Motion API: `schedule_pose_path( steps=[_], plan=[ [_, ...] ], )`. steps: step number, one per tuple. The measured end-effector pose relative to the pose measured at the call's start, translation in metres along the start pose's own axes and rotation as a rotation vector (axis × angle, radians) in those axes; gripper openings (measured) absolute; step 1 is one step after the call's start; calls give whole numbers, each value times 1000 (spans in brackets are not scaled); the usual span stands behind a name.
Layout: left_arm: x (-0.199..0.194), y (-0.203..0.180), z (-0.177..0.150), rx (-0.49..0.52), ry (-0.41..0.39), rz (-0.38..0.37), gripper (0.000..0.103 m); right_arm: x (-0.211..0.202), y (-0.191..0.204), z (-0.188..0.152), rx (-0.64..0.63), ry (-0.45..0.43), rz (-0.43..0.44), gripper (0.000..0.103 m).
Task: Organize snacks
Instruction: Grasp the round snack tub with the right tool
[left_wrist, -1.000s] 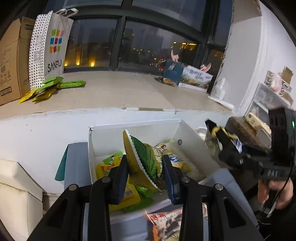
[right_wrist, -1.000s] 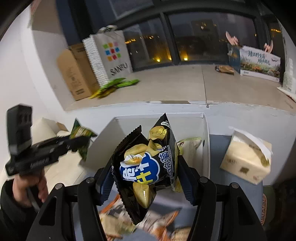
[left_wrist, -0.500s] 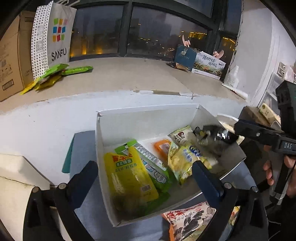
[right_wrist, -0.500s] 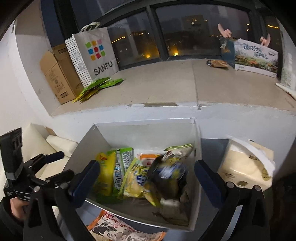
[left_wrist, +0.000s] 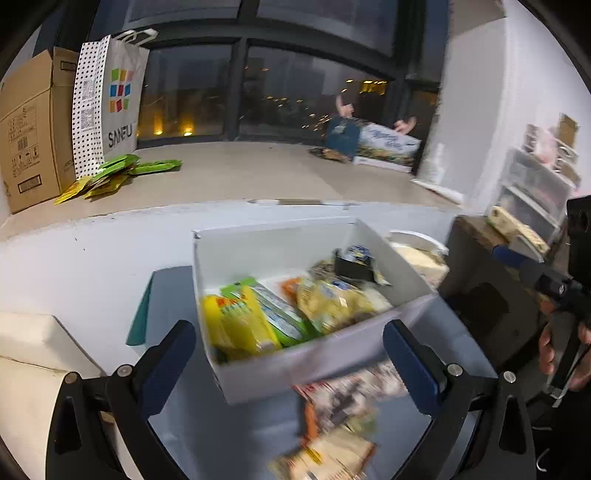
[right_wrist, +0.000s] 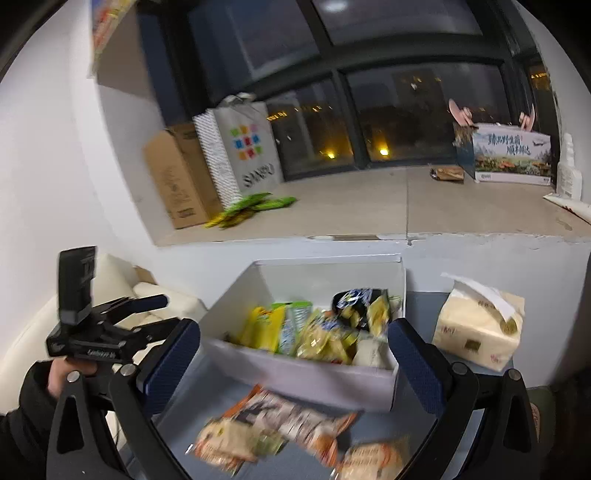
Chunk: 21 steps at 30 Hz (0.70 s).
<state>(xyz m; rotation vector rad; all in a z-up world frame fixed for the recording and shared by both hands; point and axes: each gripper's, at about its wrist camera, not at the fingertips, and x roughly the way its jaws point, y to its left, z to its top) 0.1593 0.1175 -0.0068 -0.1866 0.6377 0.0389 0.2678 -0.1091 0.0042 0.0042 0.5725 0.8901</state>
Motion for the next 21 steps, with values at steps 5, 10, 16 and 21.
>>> schedule_pose_path(
  steps=[5, 10, 16, 21],
  plan=[
    [-33, -24, -38, 14, -20, -30, 103, -39, 17, -45, -28, -11, 11, 103],
    [-45, -43, -75, 17, 10, -55, 103, -60, 25, -96, -47, 33, -7, 103],
    [-53, -64, -116, 19, 50, -88, 103, -64, 23, -156, -54, 136, -118, 103],
    [-57, -78, -133, 78, 72, -63, 103, -58, 16, -186, -4, 195, -162, 103]
  ],
)
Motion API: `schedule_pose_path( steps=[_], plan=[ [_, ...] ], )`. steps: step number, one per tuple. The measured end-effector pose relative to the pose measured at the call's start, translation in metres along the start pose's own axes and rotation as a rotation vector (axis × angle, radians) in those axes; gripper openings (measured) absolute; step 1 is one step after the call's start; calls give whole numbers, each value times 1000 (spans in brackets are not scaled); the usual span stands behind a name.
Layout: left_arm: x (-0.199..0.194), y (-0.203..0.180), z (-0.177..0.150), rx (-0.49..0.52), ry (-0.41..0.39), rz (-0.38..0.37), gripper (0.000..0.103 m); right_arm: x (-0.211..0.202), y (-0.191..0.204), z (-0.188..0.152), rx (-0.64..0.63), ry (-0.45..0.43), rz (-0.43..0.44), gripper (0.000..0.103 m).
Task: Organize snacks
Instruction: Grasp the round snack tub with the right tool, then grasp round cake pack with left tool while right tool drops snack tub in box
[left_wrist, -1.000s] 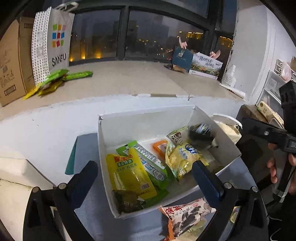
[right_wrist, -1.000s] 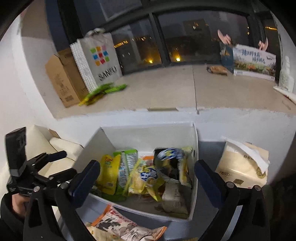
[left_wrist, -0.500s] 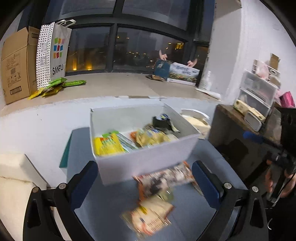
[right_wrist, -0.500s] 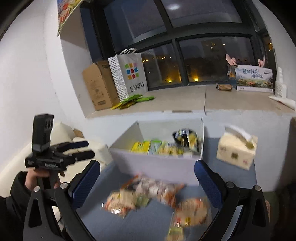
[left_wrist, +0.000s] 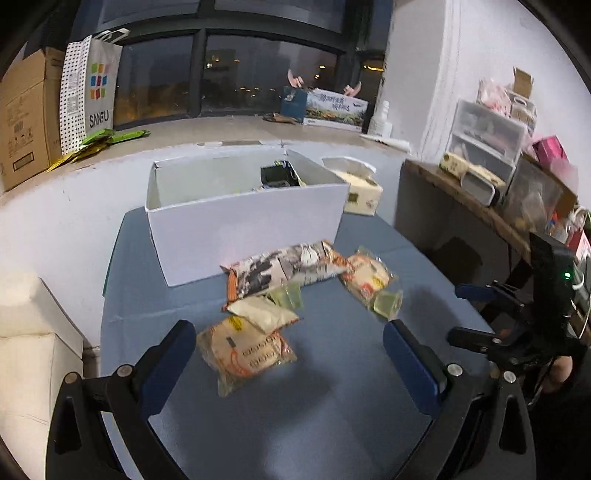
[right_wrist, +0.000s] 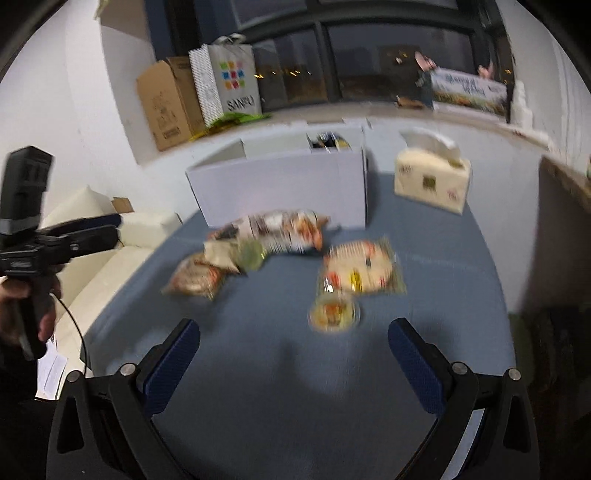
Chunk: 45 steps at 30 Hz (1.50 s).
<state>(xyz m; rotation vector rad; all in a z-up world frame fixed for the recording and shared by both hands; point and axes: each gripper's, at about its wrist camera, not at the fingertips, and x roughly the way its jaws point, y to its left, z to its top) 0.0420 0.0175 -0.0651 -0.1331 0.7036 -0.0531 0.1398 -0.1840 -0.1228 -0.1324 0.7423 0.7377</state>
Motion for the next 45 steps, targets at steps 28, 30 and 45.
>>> schedule_pose_path(
  steps=[28, 30, 45],
  plan=[
    [42, 10, -22, -17, 117, 10, 103, 77, -29, 11, 84, 152, -66, 51],
    [52, 13, -22, -13, 135, 2, 103, 68, -30, 10, 93, 130, -55, 51],
    [140, 37, -26, -25, 297, 161, 103, 23, -12, 7, 67, 61, 9, 51]
  ],
)
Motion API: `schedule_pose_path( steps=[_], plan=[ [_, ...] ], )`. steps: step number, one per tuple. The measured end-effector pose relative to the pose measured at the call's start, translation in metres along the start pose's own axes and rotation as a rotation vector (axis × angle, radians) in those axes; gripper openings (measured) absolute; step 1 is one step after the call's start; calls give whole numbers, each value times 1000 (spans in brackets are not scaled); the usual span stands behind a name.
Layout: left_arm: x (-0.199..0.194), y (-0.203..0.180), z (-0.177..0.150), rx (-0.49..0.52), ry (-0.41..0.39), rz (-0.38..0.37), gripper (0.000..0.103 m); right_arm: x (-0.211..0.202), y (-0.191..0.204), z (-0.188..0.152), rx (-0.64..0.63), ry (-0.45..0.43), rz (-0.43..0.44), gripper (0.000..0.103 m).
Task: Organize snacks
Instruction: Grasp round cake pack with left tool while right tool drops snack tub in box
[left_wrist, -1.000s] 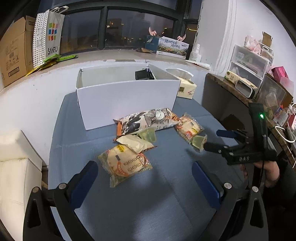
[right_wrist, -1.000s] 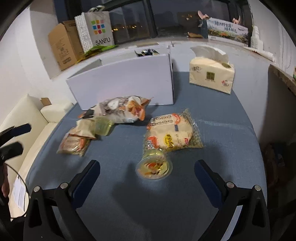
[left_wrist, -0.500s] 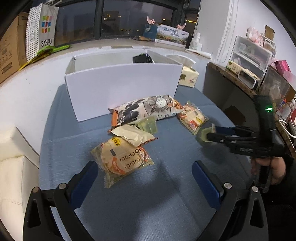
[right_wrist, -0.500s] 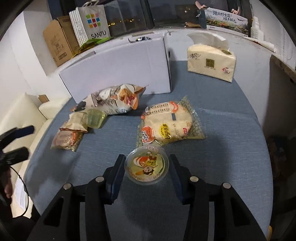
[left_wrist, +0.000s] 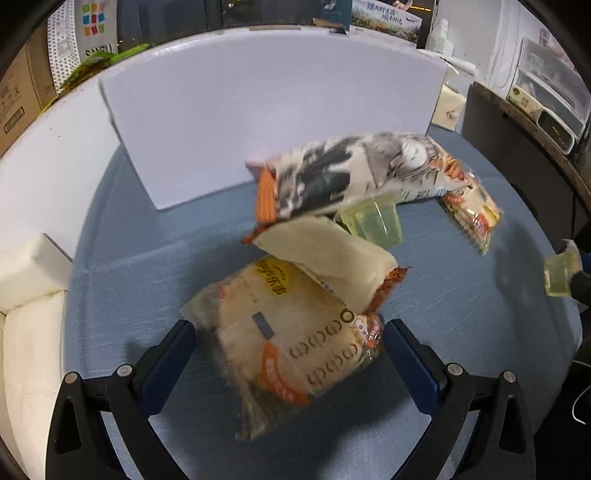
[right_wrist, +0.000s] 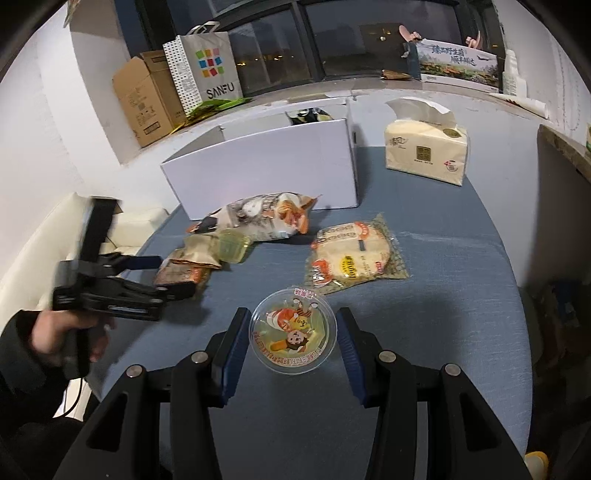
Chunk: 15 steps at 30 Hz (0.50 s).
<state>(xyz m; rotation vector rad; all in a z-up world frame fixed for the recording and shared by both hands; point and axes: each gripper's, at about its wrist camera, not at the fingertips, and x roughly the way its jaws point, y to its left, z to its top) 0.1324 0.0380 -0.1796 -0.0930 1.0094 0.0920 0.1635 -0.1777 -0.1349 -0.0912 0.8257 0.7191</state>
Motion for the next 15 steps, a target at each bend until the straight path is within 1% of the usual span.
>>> schedule_pose_path(
  steps=[2, 4, 7, 11, 15],
  plan=[
    [0, -1, -1, 7, -14, -1, 101, 0, 3, -1, -11, 4, 2, 51],
    [-5, 0, -3, 6, -37, 0, 82, -1, 6, -2, -20, 5, 2, 51],
    [-13, 10, -8, -17, -42, -42, 78, -2, 8, -2, -28, 5, 7, 51],
    [-33, 25, -27, -51, -76, -88, 77, -2, 12, -2, -41, 8, 19, 51],
    [-62, 40, -40, -84, -123, -107, 77, -2, 20, 0, -54, 9, 35, 51]
  ],
)
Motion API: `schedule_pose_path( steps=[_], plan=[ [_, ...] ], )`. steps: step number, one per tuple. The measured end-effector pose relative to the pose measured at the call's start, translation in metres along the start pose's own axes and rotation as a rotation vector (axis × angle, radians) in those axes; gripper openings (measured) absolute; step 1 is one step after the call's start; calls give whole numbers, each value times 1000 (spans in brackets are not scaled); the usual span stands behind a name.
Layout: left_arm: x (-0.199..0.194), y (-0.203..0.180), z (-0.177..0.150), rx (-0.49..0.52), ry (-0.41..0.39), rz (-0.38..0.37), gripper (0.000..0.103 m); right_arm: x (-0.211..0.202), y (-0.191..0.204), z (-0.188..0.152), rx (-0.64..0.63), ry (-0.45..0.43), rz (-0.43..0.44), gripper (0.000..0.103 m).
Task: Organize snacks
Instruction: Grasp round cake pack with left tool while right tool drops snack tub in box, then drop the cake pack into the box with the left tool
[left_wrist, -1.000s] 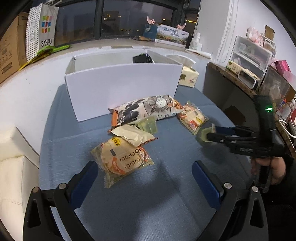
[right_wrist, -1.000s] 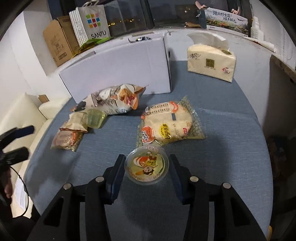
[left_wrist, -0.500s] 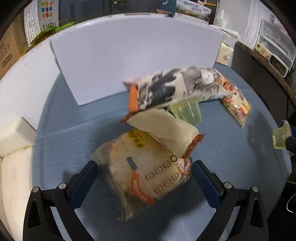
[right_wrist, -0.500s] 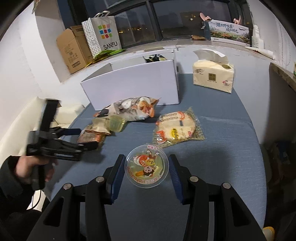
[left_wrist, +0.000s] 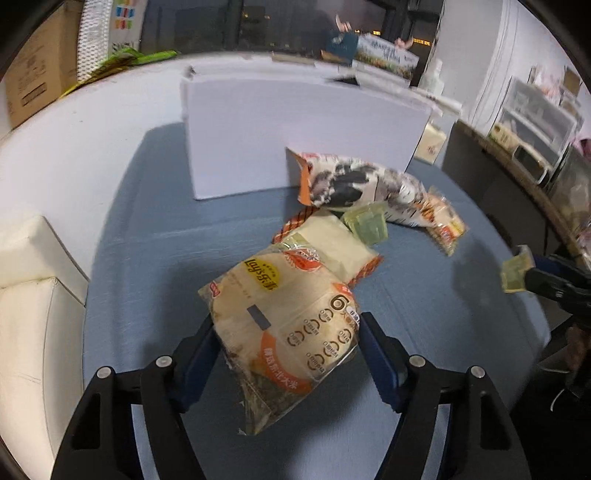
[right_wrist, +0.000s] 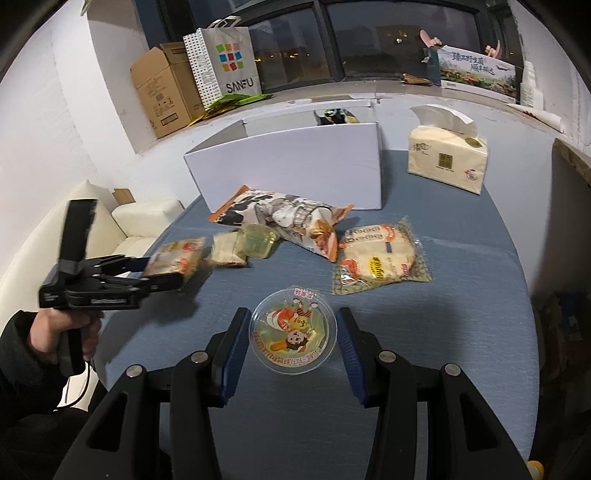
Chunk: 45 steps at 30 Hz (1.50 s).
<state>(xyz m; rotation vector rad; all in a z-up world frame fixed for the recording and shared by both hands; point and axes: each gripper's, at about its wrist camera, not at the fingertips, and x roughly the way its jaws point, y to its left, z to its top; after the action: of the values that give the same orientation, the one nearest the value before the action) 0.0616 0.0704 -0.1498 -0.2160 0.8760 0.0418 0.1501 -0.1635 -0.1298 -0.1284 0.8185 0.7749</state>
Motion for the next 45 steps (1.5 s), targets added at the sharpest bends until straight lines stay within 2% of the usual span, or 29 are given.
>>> schedule_pose_path(
  steps=[8, 12, 18, 22, 26, 31, 33, 34, 35, 36, 37, 40, 45],
  plan=[
    [-50, 3, 20, -20, -134, -47, 77, 4, 20, 29, -52, -28, 36, 51],
    [-59, -3, 57, -13, -191, -76, 77, 6, 26, 59, -79, -57, 31, 51],
    [-61, -3, 131, 14, -274, -94, 77, 14, 21, 130, -83, -130, 36, 51],
    [-34, 6, 184, 8, -269, -92, 77, 35, 3, 186, -35, -137, 19, 51],
    [-2, 18, 225, -3, -234, -77, 77, 63, -16, 222, 24, -97, 19, 51],
    [33, 22, 240, 4, -174, -44, 78, 95, -28, 241, 48, -43, -2, 51],
    [42, 23, 239, -5, -162, -17, 81, 102, -31, 242, 63, -35, 5, 52],
    [46, 24, 238, -12, -144, -3, 92, 104, -33, 242, 73, -32, 14, 55],
    [52, 27, 238, -22, -116, 3, 98, 107, -34, 241, 81, -26, 33, 65],
    [55, 29, 236, -32, -108, 6, 103, 109, -35, 241, 87, -16, 35, 94],
    [56, 30, 233, -34, -107, 3, 103, 108, -37, 240, 94, -22, 18, 103],
    [57, 28, 227, -16, -92, 25, 103, 102, -40, 237, 114, -50, 10, 103],
    [42, 23, 222, 3, -120, 20, 103, 83, -37, 234, 109, -103, 21, 103]
  ],
)
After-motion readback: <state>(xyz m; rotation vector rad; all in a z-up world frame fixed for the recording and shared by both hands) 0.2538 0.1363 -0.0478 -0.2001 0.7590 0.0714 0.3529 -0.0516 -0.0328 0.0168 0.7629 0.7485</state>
